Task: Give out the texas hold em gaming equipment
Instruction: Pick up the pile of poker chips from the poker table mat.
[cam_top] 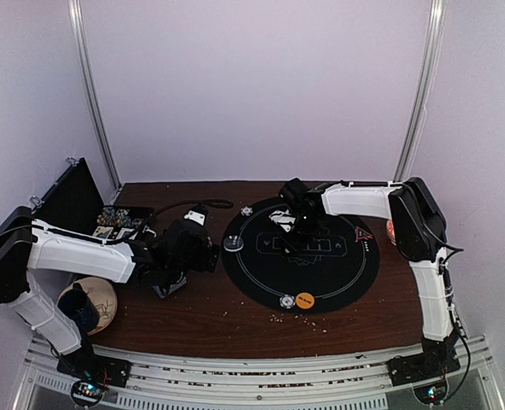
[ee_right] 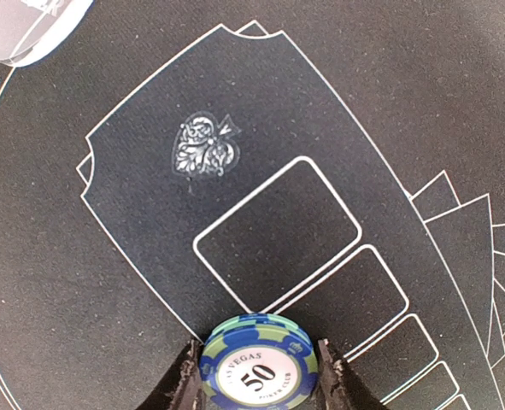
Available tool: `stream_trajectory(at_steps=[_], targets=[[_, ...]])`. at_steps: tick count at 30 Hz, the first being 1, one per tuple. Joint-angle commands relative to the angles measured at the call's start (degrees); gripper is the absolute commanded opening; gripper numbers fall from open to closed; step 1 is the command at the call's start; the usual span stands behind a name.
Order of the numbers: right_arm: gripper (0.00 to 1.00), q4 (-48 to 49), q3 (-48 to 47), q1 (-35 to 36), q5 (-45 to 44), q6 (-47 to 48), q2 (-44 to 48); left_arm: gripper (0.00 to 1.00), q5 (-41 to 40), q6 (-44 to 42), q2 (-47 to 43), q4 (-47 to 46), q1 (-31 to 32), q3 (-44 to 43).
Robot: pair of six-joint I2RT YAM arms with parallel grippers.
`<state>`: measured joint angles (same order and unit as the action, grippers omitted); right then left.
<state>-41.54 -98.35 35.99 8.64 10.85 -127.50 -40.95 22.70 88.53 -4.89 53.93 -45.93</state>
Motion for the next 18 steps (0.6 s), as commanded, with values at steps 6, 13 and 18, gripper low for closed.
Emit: stream_trajectory(at_steps=[6,13,18], targets=[[0.25,-4.41,1.40,-0.70,-0.76,0.32,1.41,0.98,-0.95,0.19,0.34,-3.00,-0.30,0.31],[0.25,-2.03,-0.79,-1.71,-1.97,-0.87,3.03,0.98,-0.74,0.15,0.76,-2.89,-0.25,0.13],[0.25,-2.45,-4.24,-3.18,-2.77,-1.41,2.23,0.98,-0.03,0.24,0.93,-2.94,-0.26,0.05]])
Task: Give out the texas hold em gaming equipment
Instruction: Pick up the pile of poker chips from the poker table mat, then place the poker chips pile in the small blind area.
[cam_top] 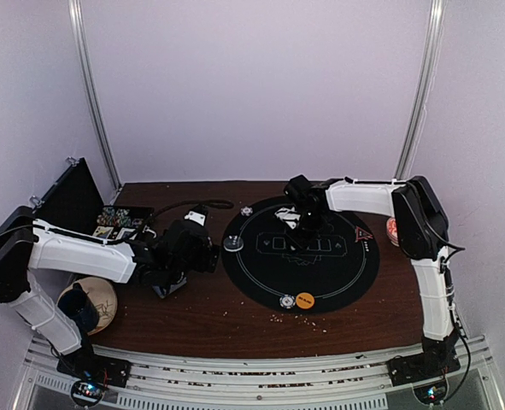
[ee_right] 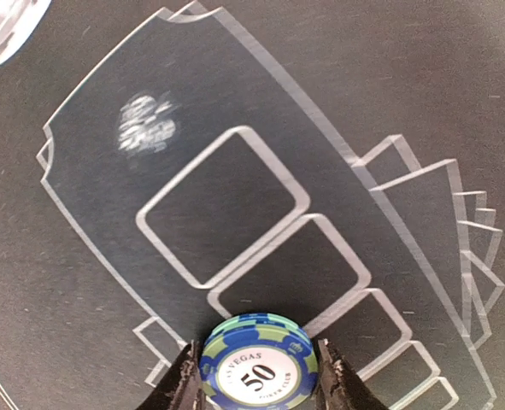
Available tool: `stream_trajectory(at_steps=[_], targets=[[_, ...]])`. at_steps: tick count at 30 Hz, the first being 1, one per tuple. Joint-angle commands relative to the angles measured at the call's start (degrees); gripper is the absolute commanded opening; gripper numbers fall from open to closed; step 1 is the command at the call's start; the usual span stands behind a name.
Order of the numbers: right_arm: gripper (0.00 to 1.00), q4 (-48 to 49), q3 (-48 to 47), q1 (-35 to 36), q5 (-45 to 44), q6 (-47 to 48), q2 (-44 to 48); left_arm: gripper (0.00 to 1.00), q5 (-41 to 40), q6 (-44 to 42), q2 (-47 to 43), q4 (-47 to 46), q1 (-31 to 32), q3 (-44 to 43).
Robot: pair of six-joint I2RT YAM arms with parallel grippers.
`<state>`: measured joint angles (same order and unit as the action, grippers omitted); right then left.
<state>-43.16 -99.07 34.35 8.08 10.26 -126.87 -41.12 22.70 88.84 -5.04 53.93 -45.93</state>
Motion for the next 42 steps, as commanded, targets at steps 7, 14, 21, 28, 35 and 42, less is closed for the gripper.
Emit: stream_trajectory(at_steps=[7,14,21,28,35,42], targets=[[0.24,-1.17,-9.96,-4.51,-4.92,-0.58,-0.43,0.98,0.76,0.07,0.76,-2.78,-0.28,-0.03],[0.24,-1.09,-20.41,-8.10,-7.89,-0.41,-4.79,0.98,1.04,-0.02,0.98,-2.89,-0.32,-0.11],[0.24,2.77,-24.52,-11.54,-11.18,-0.38,-8.70,0.98,1.41,-0.20,1.90,-2.94,-0.24,-0.44],[0.23,9.46,-23.38,-14.16,-11.54,0.33,-10.34,0.98,1.83,-0.20,3.03,-2.87,-0.21,-0.90],[0.24,11.72,-25.91,-14.85,-14.47,1.07,-13.93,0.98,2.09,-0.38,4.68,-2.56,-0.23,-1.68],[0.25,14.42,-25.34,-15.30,-14.07,0.85,-15.60,0.98,3.04,-0.35,5.57,-2.52,-0.16,-2.05]])
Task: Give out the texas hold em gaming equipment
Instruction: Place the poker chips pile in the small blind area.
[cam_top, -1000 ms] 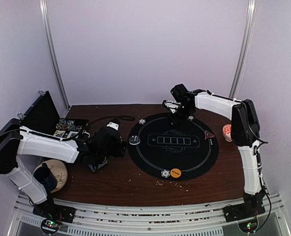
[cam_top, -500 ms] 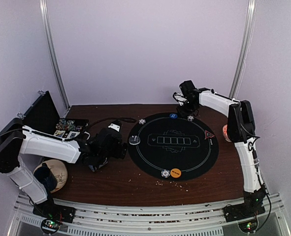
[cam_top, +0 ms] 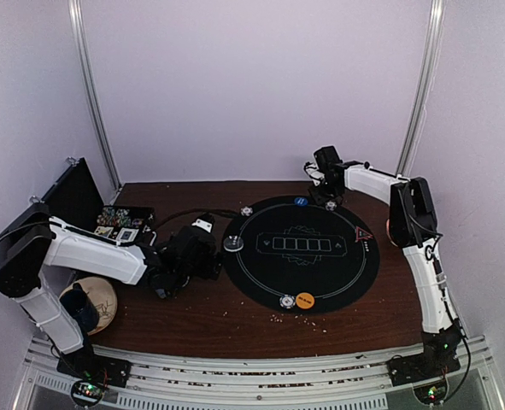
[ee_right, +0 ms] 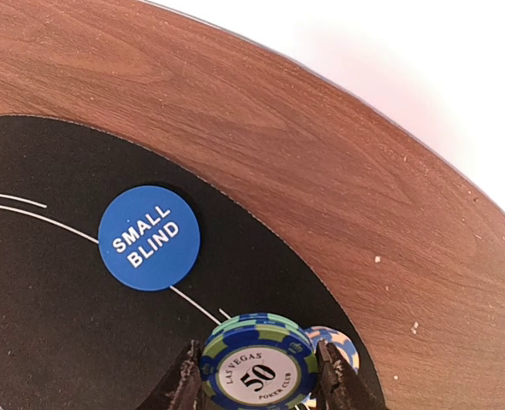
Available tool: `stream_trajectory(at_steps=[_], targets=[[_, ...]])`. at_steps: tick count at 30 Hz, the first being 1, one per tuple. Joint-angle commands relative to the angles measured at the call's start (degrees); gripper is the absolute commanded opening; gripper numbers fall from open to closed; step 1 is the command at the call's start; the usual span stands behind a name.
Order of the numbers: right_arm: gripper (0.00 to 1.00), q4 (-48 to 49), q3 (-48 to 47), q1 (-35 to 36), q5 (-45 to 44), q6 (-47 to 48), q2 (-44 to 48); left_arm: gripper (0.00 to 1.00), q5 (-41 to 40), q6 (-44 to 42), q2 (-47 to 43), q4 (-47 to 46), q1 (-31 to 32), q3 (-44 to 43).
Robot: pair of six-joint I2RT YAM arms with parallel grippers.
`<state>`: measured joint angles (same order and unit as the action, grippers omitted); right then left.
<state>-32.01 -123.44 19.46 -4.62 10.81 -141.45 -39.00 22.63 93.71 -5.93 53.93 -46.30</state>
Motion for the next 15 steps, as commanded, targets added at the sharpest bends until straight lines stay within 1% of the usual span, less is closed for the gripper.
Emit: stream_trajectory(at_steps=[1,15], targets=[[0.25,3.35,-1.26,-0.39,-1.43,0.20,-1.46,0.98,1.02,-0.29,0.83,-1.62,-0.22,-1.76],[0.25,4.71,-2.79,-0.47,-4.62,0.23,-3.93,0.98,1.84,-0.40,2.23,-1.71,-0.23,-2.28]])
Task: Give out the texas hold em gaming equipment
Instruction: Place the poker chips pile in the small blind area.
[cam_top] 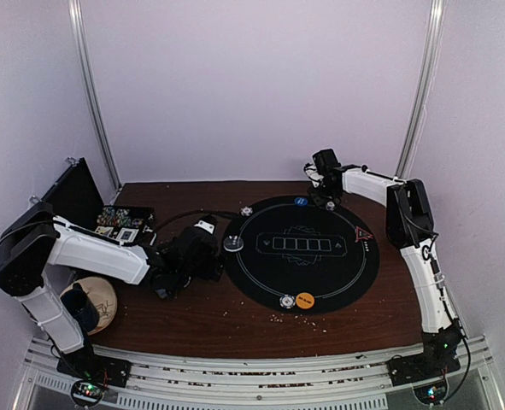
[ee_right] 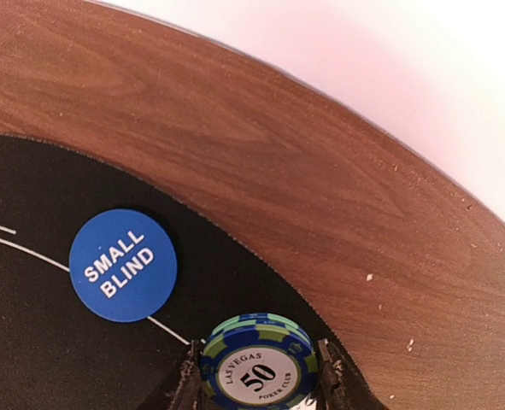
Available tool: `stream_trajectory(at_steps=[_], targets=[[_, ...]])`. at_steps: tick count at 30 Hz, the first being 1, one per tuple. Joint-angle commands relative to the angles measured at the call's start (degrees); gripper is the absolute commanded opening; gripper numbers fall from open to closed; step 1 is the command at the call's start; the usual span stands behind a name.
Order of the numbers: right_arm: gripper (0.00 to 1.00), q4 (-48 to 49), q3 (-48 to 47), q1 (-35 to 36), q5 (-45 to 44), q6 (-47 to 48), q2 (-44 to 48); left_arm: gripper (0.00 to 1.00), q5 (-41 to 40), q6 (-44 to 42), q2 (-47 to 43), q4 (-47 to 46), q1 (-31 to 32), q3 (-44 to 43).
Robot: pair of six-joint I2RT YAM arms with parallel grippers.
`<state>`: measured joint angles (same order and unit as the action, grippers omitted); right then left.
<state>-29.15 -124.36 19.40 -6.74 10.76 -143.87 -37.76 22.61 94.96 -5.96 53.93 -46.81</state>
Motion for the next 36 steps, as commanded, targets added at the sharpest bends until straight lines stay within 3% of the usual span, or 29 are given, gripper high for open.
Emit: stream_trajectory(at_steps=[1,18,36], targets=[[0.25,2.01,-1.86,-0.40,-2.98,0.44,-1.76,0.98,0.65,-0.37,1.08,-1.64,-0.23,-1.79],[0.28,2.71,-2.12,-0.50,-4.17,1.76,-3.60,0.98,1.08,-0.49,2.26,-1.51,-0.23,-2.32],[0.42,1.79,-2.21,-0.50,-5.19,2.55,-3.20,0.98,0.91,-0.79,3.04,-1.34,-0.23,-2.73]])
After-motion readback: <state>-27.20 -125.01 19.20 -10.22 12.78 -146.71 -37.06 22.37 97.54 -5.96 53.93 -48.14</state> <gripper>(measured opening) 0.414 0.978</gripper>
